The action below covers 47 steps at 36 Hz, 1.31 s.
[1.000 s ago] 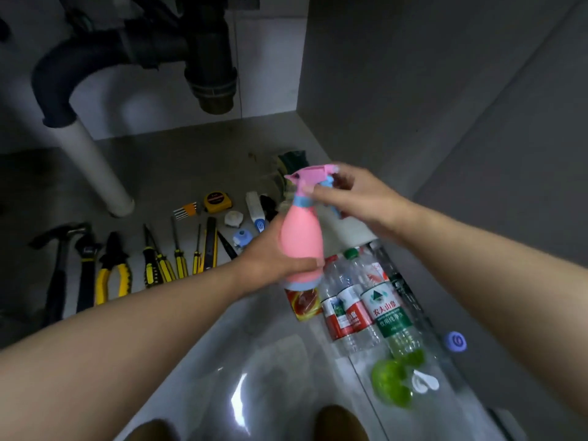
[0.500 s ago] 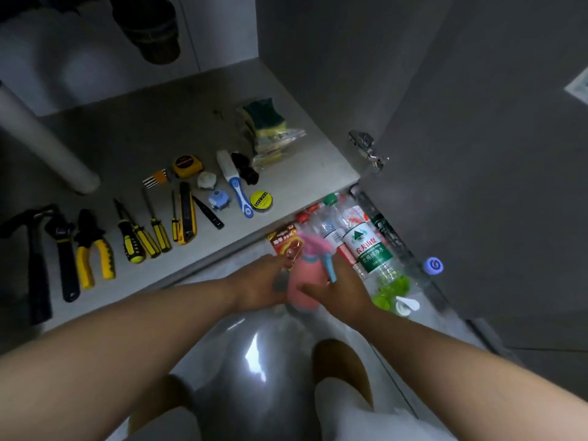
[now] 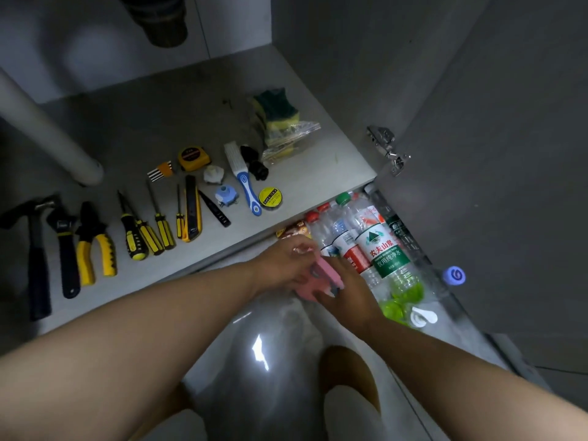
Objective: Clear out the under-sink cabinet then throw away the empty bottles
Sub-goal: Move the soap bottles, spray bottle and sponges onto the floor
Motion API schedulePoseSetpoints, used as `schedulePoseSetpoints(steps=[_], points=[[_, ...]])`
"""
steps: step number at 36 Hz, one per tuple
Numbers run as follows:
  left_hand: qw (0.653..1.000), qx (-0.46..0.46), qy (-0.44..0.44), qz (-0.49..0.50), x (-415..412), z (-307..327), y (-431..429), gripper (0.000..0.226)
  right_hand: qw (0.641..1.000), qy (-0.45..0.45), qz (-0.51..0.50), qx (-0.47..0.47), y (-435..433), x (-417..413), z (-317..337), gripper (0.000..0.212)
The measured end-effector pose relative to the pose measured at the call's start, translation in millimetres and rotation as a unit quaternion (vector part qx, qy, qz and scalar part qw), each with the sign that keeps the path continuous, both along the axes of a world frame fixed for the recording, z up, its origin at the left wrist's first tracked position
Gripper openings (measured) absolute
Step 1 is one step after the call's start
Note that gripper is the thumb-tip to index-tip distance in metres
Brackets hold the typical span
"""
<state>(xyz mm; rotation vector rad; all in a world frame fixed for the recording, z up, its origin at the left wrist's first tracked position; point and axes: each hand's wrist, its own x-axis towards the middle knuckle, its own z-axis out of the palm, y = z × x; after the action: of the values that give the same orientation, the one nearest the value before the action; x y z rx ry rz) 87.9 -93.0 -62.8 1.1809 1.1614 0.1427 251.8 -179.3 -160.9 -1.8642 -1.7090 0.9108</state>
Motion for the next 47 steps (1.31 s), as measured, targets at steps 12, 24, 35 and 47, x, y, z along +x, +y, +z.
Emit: schedulePoseSetpoints(steps=[12,24,35,47], points=[[0.998,-0.017,0.051,-0.037,14,-11,-8,0.018,0.978,-0.001,0.127,-0.168,16,42,70,0.042],[0.99,0.018,0.132,-0.046,-19,-11,10,0.032,0.977,-0.049,0.173,-0.118,11,34,85,0.029],[0.969,0.214,0.118,0.028,-41,-7,70,0.021,0.996,-0.039,0.07,-0.045,100,16,101,0.041],[0.951,0.204,0.013,0.233,-12,0,177,0.016,0.953,0.187,-0.221,-0.085,278,9,96,0.078]])
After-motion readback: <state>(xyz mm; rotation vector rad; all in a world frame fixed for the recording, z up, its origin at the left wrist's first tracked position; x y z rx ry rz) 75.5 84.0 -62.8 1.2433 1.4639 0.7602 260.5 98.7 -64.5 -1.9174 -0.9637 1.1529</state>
